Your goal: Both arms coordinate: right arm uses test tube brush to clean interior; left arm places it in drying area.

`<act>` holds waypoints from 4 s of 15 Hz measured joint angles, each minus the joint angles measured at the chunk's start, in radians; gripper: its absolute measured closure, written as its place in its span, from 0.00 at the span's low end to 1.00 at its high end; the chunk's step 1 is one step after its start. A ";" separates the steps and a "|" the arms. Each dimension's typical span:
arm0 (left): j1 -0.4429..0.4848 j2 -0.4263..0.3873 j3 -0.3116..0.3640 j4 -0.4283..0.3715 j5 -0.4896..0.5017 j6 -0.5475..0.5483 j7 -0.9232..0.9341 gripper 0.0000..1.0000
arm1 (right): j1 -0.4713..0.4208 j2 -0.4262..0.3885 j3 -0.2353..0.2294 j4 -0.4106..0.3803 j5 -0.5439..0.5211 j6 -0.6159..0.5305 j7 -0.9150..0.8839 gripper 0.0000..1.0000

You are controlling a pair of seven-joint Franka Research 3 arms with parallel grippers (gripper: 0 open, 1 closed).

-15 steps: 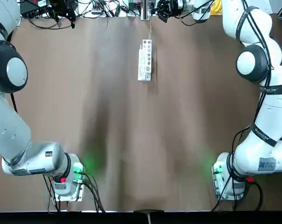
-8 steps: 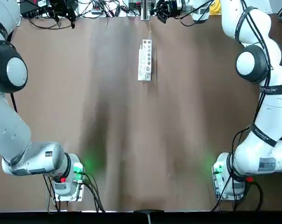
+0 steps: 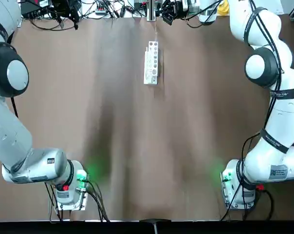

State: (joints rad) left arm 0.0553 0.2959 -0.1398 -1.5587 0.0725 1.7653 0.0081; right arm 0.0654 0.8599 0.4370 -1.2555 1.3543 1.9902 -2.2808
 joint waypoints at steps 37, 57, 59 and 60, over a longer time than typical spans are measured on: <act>0.072 0.087 0.002 0.022 0.000 0.059 0.011 0.00 | 0.020 0.001 -0.021 -0.037 0.001 0.070 0.021 0.97; 0.065 0.065 -0.010 0.051 0.000 0.060 0.011 0.00 | -0.029 -0.068 -0.023 -0.029 -0.016 -0.025 0.209 0.97; 0.068 0.065 -0.010 0.051 0.000 0.060 0.011 0.00 | -0.038 -0.070 -0.026 -0.029 -0.089 -0.025 0.296 0.97; 0.068 0.066 -0.010 0.051 0.000 0.059 0.011 0.00 | -0.046 -0.070 -0.027 -0.029 -0.137 -0.025 0.359 0.97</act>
State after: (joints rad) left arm 0.1233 0.3614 -0.1496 -1.5077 0.0725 1.8244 0.0188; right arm 0.0198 0.7901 0.4101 -1.2844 1.2176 1.9657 -1.9214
